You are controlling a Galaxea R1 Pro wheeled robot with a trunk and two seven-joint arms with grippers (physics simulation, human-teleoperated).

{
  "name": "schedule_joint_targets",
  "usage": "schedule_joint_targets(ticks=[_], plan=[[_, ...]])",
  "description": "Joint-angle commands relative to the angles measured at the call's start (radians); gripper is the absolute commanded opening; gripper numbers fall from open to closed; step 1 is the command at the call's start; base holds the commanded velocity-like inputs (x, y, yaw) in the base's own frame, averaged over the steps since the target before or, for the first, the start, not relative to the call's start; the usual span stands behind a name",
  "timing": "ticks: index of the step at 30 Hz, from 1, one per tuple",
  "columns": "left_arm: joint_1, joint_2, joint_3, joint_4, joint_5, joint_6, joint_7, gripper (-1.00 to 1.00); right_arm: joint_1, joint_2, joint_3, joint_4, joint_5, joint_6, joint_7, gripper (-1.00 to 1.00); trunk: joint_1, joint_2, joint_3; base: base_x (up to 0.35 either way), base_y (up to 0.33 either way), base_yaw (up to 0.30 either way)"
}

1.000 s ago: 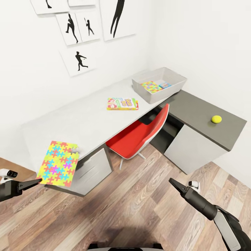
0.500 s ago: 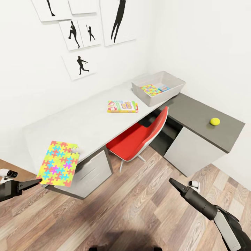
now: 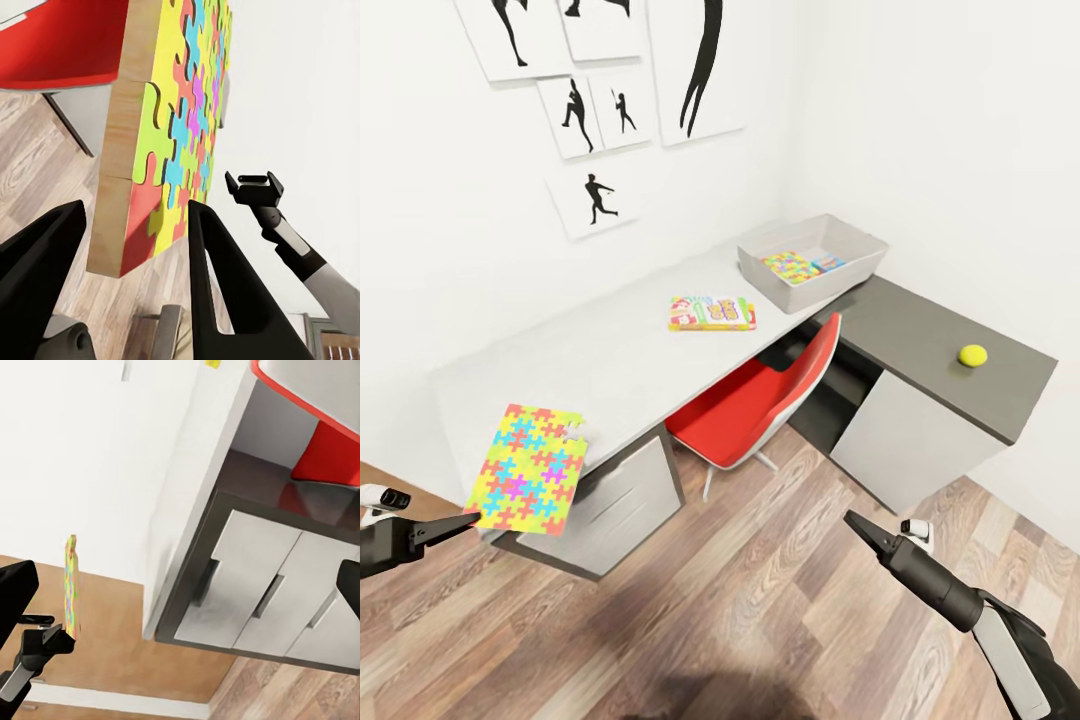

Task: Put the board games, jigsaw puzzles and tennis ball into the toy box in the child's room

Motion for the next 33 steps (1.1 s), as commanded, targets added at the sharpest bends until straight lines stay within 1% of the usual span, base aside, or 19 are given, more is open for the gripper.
schedule_joint_targets(ticks=[1,33], plan=[[0.000,0.000,0.000,0.000,-0.001,0.010,-0.004,-1.00,0.000,0.000,0.000,0.000,-0.006,0.008,0.000,1.00,0.001,-0.002,0.000,0.000,0.000,0.000],[0.000,0.000,0.000,0.000,-0.001,0.010,-0.004,-1.00,-0.001,-0.001,-0.001,0.000,-0.006,0.008,0.000,1.00,0.001,-0.002,0.054,0.000,0.000,0.000]])
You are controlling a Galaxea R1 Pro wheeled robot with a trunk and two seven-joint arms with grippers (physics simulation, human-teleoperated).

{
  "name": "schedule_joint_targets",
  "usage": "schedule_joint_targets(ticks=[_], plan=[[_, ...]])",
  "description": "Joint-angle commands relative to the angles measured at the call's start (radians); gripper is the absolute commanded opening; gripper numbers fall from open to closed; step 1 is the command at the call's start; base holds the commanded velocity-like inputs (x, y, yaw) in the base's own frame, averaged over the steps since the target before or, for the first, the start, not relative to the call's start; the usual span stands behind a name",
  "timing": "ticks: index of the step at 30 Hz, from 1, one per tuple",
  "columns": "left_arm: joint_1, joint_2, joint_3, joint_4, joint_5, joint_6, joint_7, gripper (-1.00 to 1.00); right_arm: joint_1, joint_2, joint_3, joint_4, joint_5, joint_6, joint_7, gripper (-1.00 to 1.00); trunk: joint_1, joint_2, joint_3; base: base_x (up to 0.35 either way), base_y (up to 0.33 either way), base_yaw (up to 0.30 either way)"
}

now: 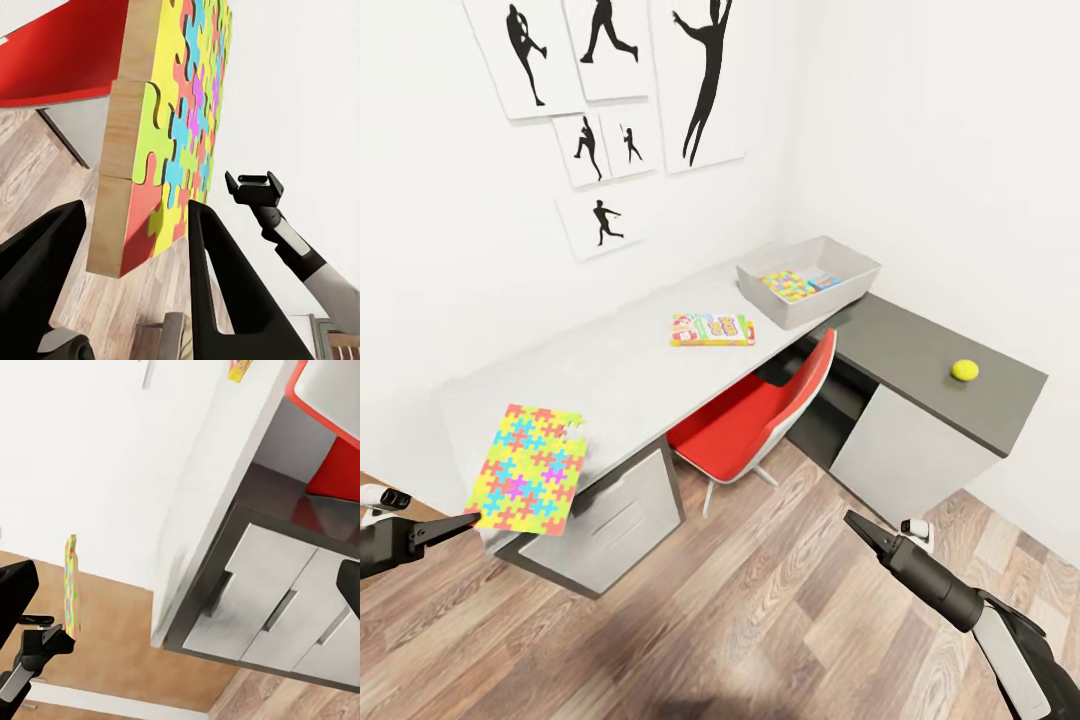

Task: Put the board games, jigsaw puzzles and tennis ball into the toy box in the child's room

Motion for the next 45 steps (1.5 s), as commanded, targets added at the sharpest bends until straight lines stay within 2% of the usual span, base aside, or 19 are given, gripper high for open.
schedule_joint_targets(ticks=[1,45], plan=[[0.000,0.000,0.000,0.000,-0.001,0.011,-0.004,-1.00,-0.001,0.000,0.000,0.000,-0.006,0.008,0.000,1.00,0.001,-0.002,0.000,0.000,0.000,0.000],[0.000,0.000,0.000,-0.001,-0.001,0.011,-0.004,-1.00,0.000,0.000,0.000,0.002,-0.006,0.009,0.000,1.00,0.001,-0.002,0.074,0.000,0.000,-0.002]])
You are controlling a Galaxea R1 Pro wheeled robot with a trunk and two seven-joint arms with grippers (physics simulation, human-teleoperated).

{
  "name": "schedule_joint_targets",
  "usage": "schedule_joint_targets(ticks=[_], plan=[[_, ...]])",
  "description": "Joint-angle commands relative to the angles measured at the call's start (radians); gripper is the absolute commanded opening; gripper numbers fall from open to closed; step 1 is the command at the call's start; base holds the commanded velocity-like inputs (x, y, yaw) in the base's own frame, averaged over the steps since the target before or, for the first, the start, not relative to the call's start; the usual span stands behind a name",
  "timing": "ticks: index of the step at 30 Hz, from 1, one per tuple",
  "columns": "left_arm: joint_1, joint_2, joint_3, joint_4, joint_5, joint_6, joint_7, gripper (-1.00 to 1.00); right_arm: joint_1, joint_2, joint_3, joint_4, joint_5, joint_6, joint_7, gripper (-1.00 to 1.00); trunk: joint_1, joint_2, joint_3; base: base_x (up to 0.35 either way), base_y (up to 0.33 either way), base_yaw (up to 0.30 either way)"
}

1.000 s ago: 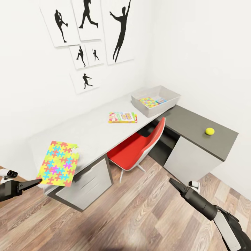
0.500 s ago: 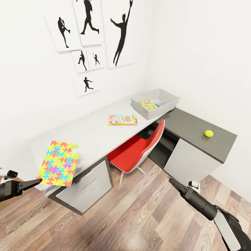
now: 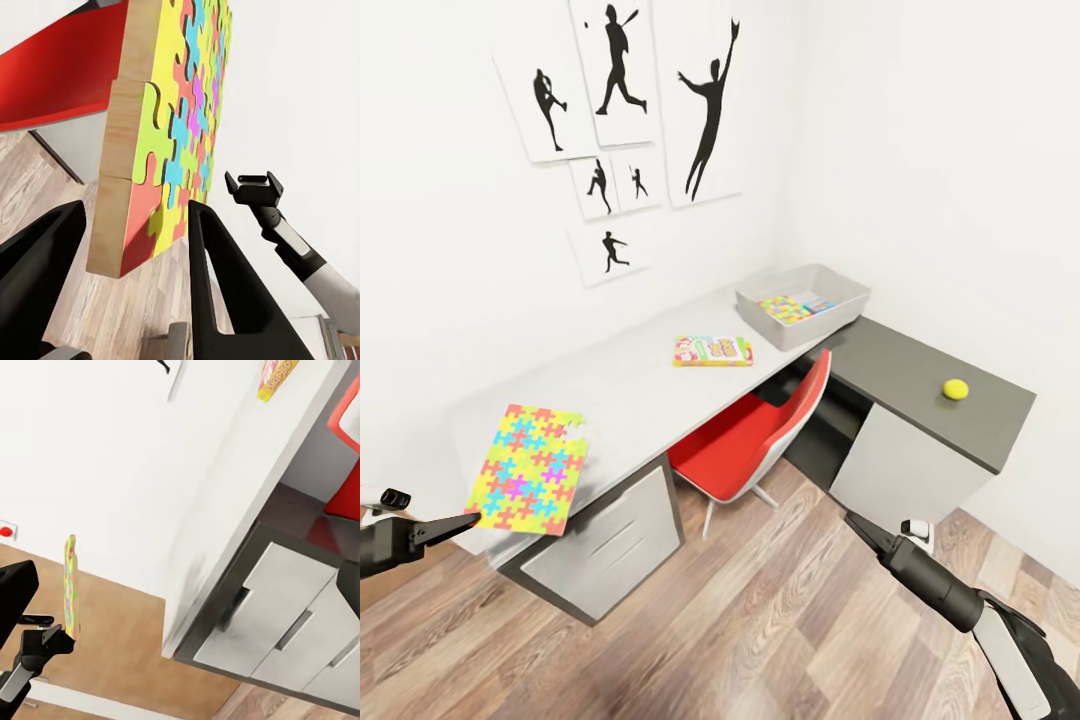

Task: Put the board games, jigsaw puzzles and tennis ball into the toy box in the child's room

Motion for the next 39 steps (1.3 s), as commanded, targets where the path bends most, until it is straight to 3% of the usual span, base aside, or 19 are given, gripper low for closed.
schedule_joint_targets(ticks=[1,39], plan=[[0.000,0.000,0.000,0.000,0.000,0.011,-0.004,-1.00,0.000,0.000,0.000,0.000,-0.006,0.008,0.000,1.00,0.001,-0.002,0.000,0.000,0.000,-0.054],[0.000,0.000,0.000,0.000,0.000,0.011,-0.004,-1.00,-0.001,0.000,-0.001,0.002,-0.007,0.008,0.000,1.00,0.001,-0.002,0.062,0.000,0.000,-0.131]])
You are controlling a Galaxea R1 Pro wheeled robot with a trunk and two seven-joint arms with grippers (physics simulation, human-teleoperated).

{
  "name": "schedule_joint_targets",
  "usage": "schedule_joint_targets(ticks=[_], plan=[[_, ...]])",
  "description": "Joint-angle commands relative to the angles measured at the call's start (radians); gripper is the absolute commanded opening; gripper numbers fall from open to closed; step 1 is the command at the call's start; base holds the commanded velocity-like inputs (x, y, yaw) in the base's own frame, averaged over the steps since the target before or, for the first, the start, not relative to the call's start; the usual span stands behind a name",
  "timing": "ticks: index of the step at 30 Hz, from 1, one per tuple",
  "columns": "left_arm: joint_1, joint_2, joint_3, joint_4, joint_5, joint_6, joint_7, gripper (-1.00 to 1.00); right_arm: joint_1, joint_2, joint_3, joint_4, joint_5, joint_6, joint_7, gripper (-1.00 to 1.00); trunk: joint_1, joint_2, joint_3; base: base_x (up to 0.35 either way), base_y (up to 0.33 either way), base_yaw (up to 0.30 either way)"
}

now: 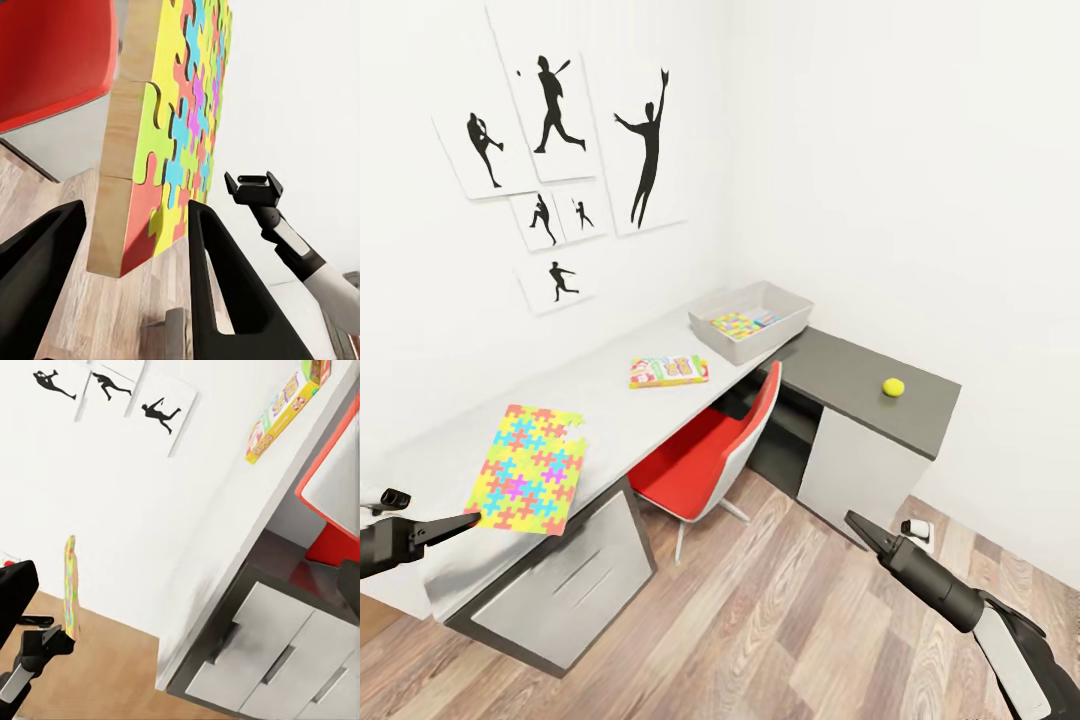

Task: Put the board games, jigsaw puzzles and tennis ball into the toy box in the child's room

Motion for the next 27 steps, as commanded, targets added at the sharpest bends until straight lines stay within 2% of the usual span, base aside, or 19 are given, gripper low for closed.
schedule_joint_targets(ticks=[1,27], plan=[[0.000,0.000,0.000,0.000,0.000,0.011,-0.004,-1.00,-0.001,0.000,0.000,0.000,-0.006,0.008,0.001,1.00,0.001,-0.002,0.000,0.000,0.000,-0.166],[0.000,0.000,0.000,0.000,-0.001,0.011,-0.004,-1.00,-0.001,0.000,0.000,0.000,-0.006,0.008,0.001,1.00,0.001,-0.002,0.039,0.000,0.000,-0.175]])
